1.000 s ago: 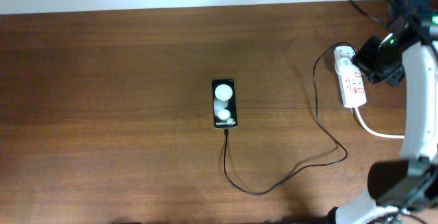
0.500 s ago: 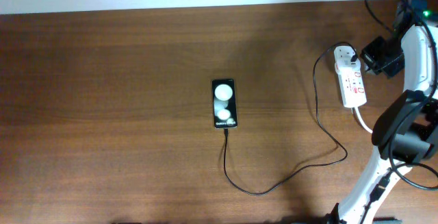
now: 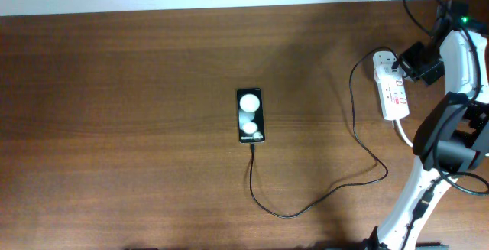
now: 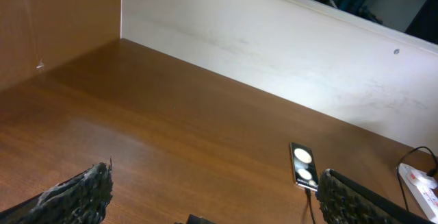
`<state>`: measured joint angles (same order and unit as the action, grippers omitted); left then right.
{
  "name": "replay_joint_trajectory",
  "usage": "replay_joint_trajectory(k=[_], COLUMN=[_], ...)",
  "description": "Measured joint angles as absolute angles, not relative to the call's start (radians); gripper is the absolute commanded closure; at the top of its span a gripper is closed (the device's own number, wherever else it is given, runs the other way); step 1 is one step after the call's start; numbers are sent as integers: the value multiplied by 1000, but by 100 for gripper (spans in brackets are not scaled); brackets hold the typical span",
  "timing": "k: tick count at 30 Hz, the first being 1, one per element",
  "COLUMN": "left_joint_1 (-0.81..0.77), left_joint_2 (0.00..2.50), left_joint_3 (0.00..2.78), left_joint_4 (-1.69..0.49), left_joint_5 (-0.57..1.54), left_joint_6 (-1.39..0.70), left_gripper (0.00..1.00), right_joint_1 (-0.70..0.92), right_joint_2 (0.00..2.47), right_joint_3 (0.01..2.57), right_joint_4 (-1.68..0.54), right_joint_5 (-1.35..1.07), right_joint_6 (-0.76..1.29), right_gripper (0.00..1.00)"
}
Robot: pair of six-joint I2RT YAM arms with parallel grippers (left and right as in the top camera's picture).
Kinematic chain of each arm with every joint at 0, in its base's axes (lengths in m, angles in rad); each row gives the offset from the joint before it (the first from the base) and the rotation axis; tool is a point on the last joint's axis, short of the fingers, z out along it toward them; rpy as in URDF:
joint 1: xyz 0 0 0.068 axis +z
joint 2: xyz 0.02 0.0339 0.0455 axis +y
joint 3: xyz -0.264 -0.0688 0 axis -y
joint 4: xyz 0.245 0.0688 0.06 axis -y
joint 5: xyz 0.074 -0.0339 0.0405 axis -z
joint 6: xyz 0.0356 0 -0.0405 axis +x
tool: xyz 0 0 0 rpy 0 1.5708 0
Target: Plug charger to phone and switch on socket
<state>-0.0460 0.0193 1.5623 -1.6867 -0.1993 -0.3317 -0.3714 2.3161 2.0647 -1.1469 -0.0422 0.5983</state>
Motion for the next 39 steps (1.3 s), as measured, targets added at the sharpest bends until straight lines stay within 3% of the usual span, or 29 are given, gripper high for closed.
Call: replay_joint_trajectory(k=[27,39], left_joint_1=[-46,-46], left_joint_2=[19,19], left_joint_3=[1562,1562], left_joint_4=[-1687,-1687], left_joint_5=[-199,-199], left_joint_6=[-332,-332], left_gripper=[1,1], right_joint_1=[-326,-285], right_joint_2=[2401,2403], right_joint_3=[2082,2085], right_joint_4=[-1163,-1337], right_joint_5=[44,60], right_joint_6=[583,579], right_gripper=[95,96])
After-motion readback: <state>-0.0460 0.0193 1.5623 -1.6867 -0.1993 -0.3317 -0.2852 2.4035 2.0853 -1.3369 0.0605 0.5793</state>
